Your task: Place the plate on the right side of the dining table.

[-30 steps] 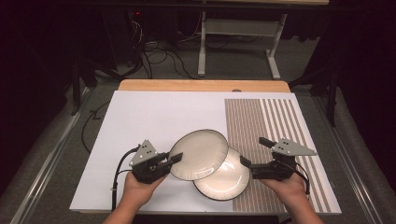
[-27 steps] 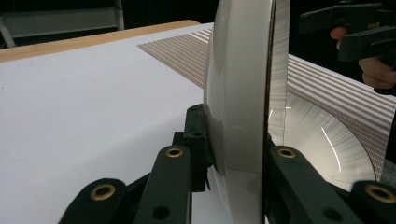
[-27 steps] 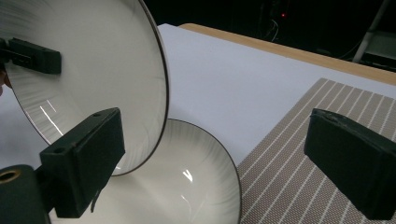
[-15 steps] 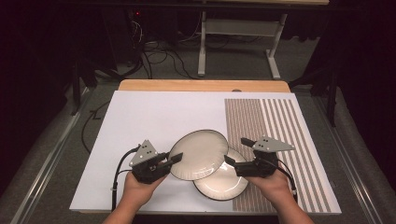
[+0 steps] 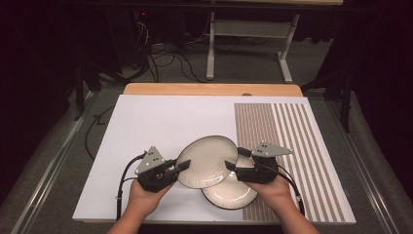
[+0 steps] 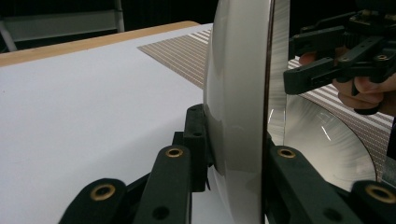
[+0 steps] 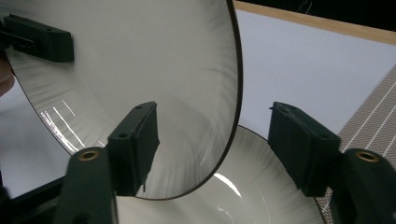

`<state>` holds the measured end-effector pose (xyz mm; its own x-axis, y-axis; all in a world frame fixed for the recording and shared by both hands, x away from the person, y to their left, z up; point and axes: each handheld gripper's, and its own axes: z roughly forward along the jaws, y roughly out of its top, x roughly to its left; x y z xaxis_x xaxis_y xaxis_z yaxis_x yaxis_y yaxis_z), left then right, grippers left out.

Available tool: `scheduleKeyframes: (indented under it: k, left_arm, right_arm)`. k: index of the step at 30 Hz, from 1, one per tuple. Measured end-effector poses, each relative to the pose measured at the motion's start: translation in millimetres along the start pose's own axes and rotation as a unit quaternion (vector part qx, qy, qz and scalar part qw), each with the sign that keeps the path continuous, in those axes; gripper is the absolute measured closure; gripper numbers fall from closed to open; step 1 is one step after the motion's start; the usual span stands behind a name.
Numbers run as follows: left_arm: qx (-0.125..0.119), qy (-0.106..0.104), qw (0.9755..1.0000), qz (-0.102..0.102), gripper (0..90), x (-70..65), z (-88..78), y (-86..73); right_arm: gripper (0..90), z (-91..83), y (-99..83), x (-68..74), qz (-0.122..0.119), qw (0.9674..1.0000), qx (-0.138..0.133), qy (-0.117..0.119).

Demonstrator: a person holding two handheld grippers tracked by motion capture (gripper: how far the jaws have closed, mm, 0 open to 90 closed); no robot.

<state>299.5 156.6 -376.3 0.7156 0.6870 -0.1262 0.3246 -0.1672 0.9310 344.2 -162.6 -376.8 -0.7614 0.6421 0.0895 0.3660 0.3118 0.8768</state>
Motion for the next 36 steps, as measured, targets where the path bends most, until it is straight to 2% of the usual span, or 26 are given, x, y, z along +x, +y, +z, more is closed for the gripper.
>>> scheduleKeyframes:
  k: [3,5,7,13,14,16,17,24,27,36]
  left_arm:
    - [0.000,0.001,1.0000,0.001,77.0,-0.2,-0.1,-0.1]
    - [0.000,0.001,1.0000,0.002,77.0,-0.3,-0.2,-0.1]
    - [-0.001,0.001,1.0000,0.003,77.1,-0.6,-0.3,-0.1]
    - [-0.003,0.002,1.0000,0.004,77.0,-1.0,-0.8,-0.7]
    - [-0.003,0.001,1.0000,0.005,77.0,-1.2,-0.9,-0.9]
    - [-0.003,0.001,1.0000,0.005,76.9,-1.2,-0.9,-0.9]
    - [-0.003,-0.002,1.0000,0.002,76.9,-0.9,-0.6,-1.4]
    - [0.001,-0.010,0.9998,-0.017,77.3,0.6,-0.4,-1.3]
    - [0.001,-0.012,0.9993,-0.037,78.2,0.4,-1.5,-0.8]
    - [0.008,-0.010,0.9995,-0.028,78.2,-4.4,2.0,4.8]
  right_arm:
    - [46.5,4.6,-0.9,0.5,0.008,0.9999,0.003,0.006]
    - [48.3,5.0,-1.0,0.6,0.009,0.9999,0.003,0.006]
    - [57.5,7.0,-1.1,1.9,0.009,0.9998,0.003,0.017]
    - [66.5,7.9,-1.4,2.0,0.017,0.9997,0.001,0.019]
    - [72.2,7.1,-1.7,-1.0,0.024,0.9995,0.000,0.020]
    - [73.0,6.9,-1.8,-1.7,0.027,0.9994,0.000,0.021]
    - [78.4,6.6,-2.9,-3.7,0.032,0.9993,-0.003,0.020]
    - [81.1,4.3,-4.8,-6.0,0.037,0.9989,-0.003,0.028]
    - [82.4,1.4,-4.6,-5.7,0.036,0.9989,-0.005,0.031]
    - [84.2,-8.5,-2.8,-7.3,0.036,0.9988,-0.010,0.033]
